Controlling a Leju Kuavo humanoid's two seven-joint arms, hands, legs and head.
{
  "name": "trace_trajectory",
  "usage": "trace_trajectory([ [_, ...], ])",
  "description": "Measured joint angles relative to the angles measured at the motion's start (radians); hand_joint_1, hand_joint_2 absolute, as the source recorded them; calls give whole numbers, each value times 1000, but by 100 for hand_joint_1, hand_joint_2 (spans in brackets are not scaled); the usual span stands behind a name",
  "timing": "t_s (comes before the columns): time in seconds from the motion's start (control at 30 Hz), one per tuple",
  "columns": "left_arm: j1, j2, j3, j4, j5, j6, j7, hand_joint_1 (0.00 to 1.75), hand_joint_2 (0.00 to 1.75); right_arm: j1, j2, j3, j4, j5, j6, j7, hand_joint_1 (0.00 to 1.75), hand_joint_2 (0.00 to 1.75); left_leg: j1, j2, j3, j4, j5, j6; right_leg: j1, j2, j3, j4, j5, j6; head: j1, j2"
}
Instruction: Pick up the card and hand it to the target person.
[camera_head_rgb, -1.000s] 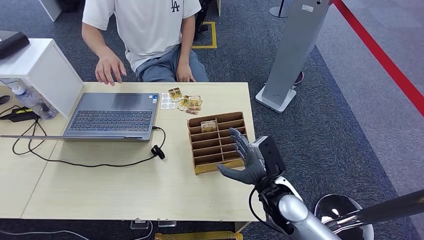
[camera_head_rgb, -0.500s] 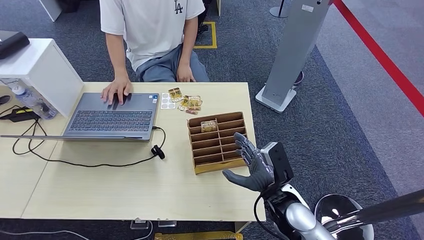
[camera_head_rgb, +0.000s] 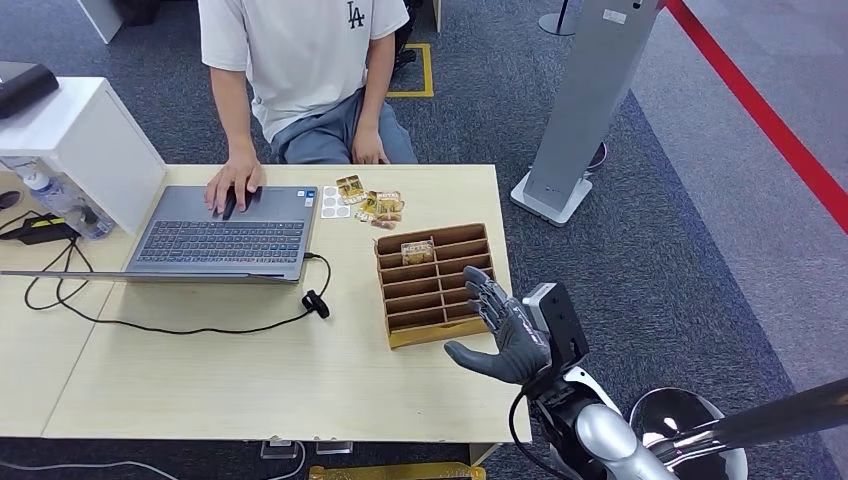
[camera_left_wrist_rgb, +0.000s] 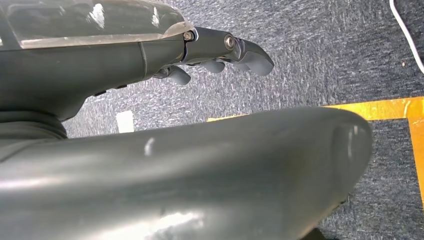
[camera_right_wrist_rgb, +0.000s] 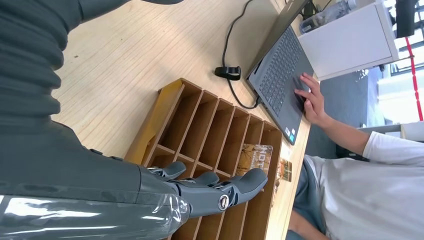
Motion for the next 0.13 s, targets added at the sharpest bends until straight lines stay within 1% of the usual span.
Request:
trace_trajectory([
  [0.13, 0, 1, 0, 0, 1, 0, 7, 0, 0, -2, 0, 0, 0, -1, 3, 0, 0, 175, 0, 0, 0, 0, 0, 0, 0, 0, 0, 0, 0, 0, 1, 0],
])
